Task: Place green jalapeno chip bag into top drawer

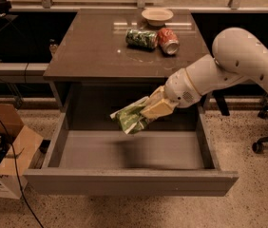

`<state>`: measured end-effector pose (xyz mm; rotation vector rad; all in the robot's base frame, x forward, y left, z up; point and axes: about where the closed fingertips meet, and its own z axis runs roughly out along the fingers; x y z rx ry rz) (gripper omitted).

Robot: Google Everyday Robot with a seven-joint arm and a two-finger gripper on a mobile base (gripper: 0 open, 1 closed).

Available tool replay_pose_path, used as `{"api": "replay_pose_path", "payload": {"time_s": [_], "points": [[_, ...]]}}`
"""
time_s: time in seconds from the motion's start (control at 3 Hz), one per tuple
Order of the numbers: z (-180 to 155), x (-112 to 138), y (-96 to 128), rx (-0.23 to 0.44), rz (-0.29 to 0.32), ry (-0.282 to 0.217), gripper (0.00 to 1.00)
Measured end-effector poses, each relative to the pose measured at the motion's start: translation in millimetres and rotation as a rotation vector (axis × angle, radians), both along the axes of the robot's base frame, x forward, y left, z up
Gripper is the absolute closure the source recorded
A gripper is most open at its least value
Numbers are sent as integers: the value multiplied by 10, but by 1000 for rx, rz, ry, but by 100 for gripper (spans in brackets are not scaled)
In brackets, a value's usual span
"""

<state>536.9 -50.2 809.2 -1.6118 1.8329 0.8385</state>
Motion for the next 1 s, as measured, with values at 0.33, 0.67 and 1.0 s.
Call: {"api": "replay_pose_path", "payload": {"time_s": [0.33, 0.67, 1.0], "points": [[-488, -19, -13, 33, -79, 70, 100], [-908, 69, -32, 57, -164, 110, 100], [-1196, 140, -76, 59, -235, 145, 73]]}}
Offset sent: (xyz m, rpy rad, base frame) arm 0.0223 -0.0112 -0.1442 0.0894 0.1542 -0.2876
